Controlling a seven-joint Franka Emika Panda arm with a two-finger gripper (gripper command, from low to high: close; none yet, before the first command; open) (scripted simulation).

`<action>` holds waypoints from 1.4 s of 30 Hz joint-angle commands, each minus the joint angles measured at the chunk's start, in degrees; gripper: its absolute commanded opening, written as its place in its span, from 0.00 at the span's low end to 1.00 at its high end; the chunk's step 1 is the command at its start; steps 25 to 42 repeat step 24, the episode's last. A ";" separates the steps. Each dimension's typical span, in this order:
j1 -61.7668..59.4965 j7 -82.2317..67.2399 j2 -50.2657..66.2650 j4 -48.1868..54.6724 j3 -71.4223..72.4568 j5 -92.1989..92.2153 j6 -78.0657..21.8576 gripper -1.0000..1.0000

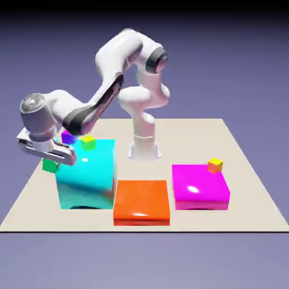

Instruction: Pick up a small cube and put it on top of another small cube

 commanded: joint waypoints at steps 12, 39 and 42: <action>-18.76 17.73 -24.42 -9.10 8.43 -7.83 -16.03 0.00; -20.95 22.22 -28.60 -18.24 8.82 -9.77 -9.99 1.00; -20.95 22.22 -28.60 -18.24 8.82 -9.77 -9.99 1.00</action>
